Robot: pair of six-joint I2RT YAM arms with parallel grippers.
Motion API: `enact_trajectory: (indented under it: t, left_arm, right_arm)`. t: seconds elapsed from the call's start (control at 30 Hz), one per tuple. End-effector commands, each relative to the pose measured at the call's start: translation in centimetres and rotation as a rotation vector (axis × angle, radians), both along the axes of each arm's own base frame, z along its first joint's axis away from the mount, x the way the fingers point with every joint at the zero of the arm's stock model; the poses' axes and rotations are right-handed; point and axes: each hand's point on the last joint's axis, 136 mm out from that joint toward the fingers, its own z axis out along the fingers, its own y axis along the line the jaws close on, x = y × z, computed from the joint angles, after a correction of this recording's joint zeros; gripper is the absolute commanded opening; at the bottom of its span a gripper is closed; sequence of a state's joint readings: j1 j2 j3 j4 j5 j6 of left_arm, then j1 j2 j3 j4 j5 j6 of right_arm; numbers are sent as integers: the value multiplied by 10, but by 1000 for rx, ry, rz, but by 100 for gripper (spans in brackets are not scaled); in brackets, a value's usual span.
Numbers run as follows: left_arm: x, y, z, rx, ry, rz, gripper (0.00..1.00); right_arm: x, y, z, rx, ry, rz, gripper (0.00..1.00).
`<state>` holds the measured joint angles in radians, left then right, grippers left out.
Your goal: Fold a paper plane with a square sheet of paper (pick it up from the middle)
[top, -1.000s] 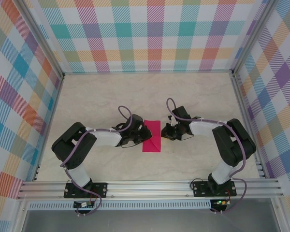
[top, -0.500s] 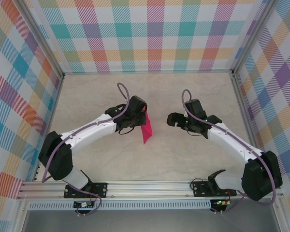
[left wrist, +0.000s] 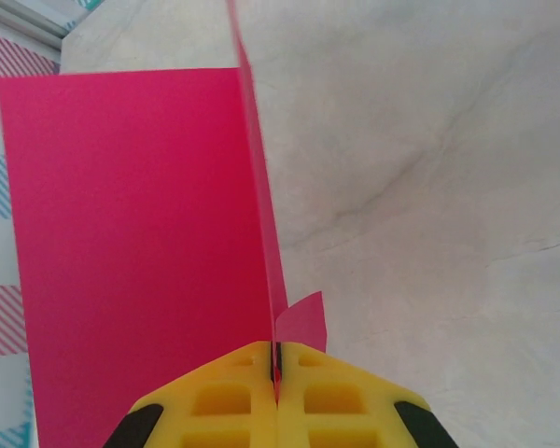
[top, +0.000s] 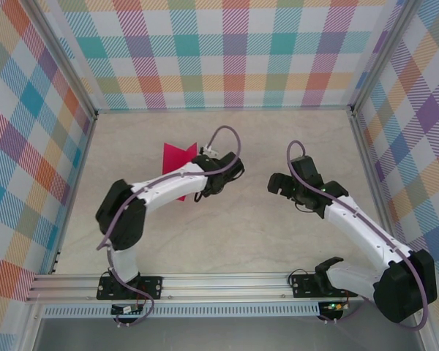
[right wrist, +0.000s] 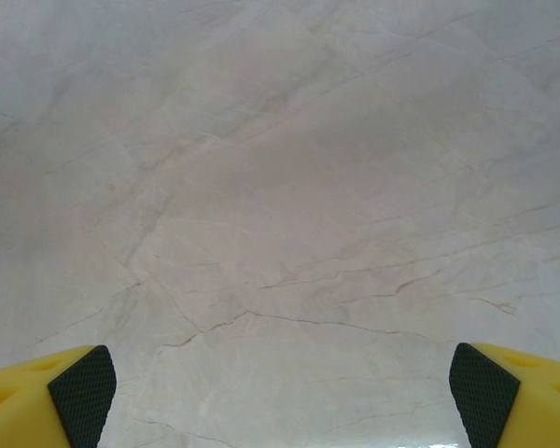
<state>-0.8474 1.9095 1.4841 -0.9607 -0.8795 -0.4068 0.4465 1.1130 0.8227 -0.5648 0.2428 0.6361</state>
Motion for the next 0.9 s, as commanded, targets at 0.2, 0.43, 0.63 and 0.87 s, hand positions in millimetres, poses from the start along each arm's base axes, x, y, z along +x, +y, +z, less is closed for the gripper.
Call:
enact_trajectory:
  t: [0.2,0.43,0.63,0.87]
  left_arm:
    - [3,-37,-58,84,39,-44,3]
    - [-14,-66,-90,-70,118,-63,6]
    - [-21,-79,-103,-150,164,-70,17]
    - [-45,-134,-61,-607,226,-131,42]
  right_arm:
    - [-17,-26,-6,-29,37,-98,95]
    - [-21,-34,-7,-26,48,-127,95]
    - [-20,-33,-8,-14,58,-127,95]
    - [-18,-27,-6,24,55,-101,95]
